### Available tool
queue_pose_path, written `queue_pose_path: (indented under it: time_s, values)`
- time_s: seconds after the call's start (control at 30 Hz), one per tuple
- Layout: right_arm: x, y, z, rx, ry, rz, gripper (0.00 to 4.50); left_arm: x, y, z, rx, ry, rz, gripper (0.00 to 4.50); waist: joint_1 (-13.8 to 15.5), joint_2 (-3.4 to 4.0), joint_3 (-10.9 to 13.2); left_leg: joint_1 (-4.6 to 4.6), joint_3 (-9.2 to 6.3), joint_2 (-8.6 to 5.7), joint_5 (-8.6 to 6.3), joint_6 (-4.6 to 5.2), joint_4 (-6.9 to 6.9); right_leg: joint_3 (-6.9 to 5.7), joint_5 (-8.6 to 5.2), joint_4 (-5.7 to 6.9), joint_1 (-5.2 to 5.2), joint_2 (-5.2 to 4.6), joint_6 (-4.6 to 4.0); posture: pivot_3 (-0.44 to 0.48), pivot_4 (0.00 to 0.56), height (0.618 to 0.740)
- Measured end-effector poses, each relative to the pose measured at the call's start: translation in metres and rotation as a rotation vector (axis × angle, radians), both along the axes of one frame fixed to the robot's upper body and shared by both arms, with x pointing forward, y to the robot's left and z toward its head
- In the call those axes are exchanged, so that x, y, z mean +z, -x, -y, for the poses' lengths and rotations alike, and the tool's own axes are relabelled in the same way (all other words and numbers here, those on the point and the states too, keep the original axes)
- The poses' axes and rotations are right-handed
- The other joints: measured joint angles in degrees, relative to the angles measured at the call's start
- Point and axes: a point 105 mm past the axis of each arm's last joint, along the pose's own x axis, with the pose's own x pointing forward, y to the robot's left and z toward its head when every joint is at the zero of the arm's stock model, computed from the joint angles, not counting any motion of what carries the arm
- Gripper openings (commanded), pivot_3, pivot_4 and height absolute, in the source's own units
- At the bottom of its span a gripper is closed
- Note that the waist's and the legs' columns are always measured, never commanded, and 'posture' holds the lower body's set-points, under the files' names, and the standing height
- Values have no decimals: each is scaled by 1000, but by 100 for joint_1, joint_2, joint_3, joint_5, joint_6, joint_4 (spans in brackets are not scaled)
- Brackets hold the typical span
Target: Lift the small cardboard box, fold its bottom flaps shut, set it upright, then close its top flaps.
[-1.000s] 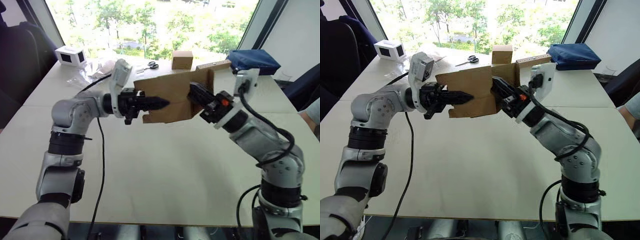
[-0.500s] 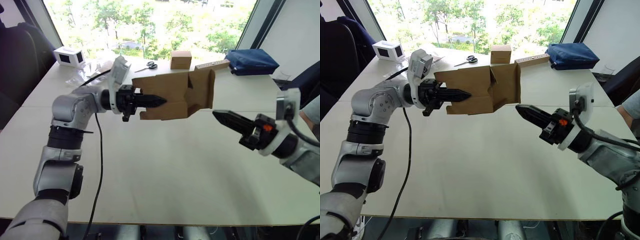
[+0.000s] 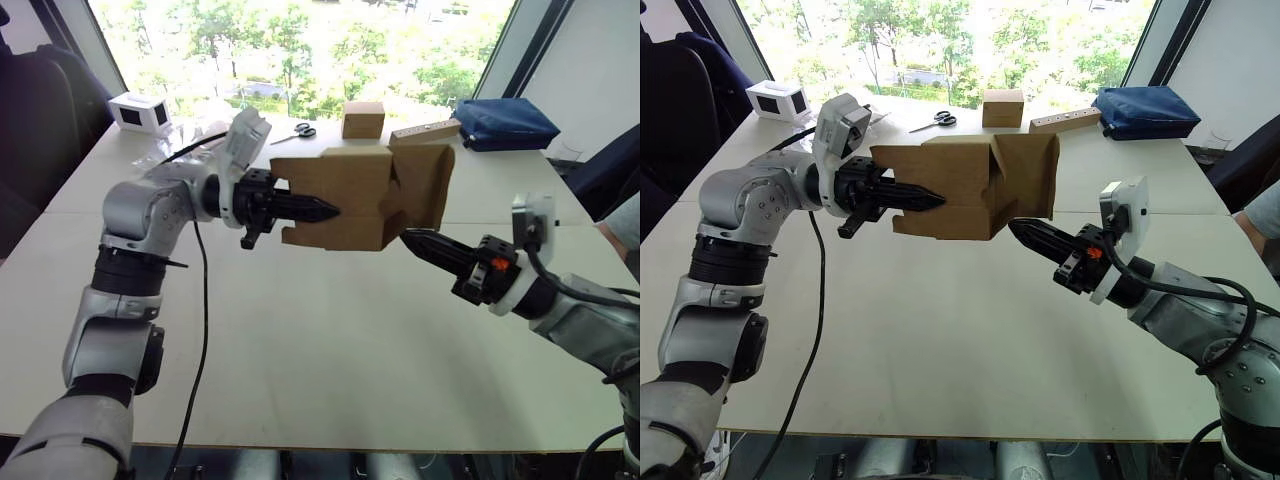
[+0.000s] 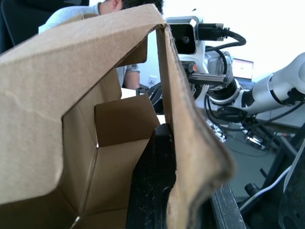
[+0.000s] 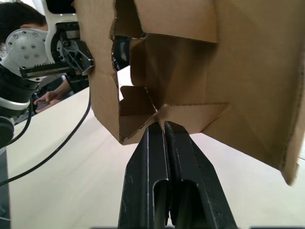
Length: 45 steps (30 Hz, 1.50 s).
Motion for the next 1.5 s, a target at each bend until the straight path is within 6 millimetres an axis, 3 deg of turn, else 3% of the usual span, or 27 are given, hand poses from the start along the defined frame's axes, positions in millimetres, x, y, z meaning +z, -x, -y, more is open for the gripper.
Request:
queue_pose_path:
  time_s: [0.47, 0.73, 0.9, 1.03, 1.13, 1.27, 1.37, 1.43, 1.5]
  values:
    - [3, -2, -19, 87, -31, 4, 48, -1, 5, 6, -29, -19, 3, 0, 0, 0, 0, 0, 0, 0, 0, 0, 0, 0, 0, 0, 0, 0, 0, 0, 150, 740]
    - [4, -3, -20, 108, -20, 14, 48, -2, 5, 7, -27, -24, 4, 0, 5, 0, 0, -1, 0, 0, 0, 0, 0, 0, 0, 0, 0, 0, 0, 0, 150, 740]
    - [16, 5, 4, 71, 30, 16, 48, -3, 0, 3, 9, -37, 20, 0, 31, 0, 2, -3, 1, -4, -1, 1, 1, 0, 0, -3, 0, -4, 0, 0, 150, 740]
    - [32, 20, 21, 80, 19, -3, 48, -3, -4, 1, 37, -38, 16, 0, 38, -2, 2, -1, 0, 0, -1, 1, 0, -1, 0, -3, 1, -3, 0, 0, 150, 740]
    - [41, 19, 34, 48, -27, -7, 48, -2, -5, -2, 54, -36, 19, 0, 32, -3, 2, 1, 2, 1, -1, 1, 1, 1, 0, -3, 1, -2, -1, 0, 150, 740]
    - [46, -2, 61, -94, -142, 29, 48, 2, -6, -4, 71, -20, 29, 0, 30, -5, 2, 0, 2, 0, -1, 1, 0, 1, 0, -3, 1, 0, 0, 0, 150, 740]
    - [32, -33, 96, -301, -153, 42, 48, 7, -3, -3, 74, -11, 48, 0, 31, -4, 1, -1, 6, -4, -1, 1, 1, 4, 0, -3, 1, -2, 1, 0, 150, 740]
    - [19, -49, 98, -343, -131, 41, 48, 9, -1, -3, 74, -7, 51, 0, 8, 0, 1, 0, 6, -3, 0, 1, 1, 5, 0, 0, 0, -1, 1, 0, 150, 740]
    - [11, -60, 85, -319, -108, 45, 48, 11, 2, 0, 62, -4, 56, 0, -22, 8, 4, 1, 6, -1, 0, 0, 1, 5, 1, 4, -3, 2, 2, 0, 150, 740]
